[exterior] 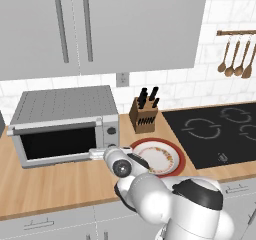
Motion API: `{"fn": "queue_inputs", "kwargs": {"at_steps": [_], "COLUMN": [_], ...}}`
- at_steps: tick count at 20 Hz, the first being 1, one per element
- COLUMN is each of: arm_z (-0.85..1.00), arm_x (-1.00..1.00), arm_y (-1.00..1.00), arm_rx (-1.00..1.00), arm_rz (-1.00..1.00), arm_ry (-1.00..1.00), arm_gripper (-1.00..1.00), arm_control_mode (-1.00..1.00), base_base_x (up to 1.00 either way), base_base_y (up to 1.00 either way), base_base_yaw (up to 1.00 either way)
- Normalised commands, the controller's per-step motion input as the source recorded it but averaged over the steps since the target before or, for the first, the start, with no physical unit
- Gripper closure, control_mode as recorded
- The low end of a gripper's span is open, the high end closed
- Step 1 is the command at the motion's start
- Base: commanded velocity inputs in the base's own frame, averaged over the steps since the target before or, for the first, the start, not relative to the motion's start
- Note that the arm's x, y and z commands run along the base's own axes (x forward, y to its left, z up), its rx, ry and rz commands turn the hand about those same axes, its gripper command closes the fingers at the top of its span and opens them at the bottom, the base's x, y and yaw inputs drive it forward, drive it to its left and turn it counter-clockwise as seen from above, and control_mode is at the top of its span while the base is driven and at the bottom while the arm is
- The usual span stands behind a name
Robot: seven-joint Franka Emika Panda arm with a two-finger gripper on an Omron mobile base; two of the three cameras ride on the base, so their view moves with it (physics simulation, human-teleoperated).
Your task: Pick up the kebab skewer and baguette bread, and place them inside the toaster oven. Close the toaster oven door and start by setting the timer.
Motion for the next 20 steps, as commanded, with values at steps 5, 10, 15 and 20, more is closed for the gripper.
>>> {"fn": "queue_inputs", "kwargs": {"at_steps": [5, 10, 15, 20], "arm_z": [-0.03, 0.00, -0.01, -0.03], "arm_x": [0.00, 0.00, 0.00, 0.00], "arm_y": [0.00, -0.03, -0.09, -0.12], "arm_rx": [0.00, 0.00, 0.00, 0.00], "arm_rz": [0.00, 0.00, 0.00, 0.00], "arm_ry": [0.00, 0.00, 0.00, 0.00], "arm_gripper": [1.00, 1.00, 1.00, 1.00], "arm_control_mode": [-1.00, -1.00, -1.00, -1.00], "base_base_x": [0.00, 0.00, 0.00, 0.00], "base_base_y": [0.00, 0.00, 0.00, 0.00], "base_base_yaw": [0.00, 0.00, 0.00, 0.00]}}
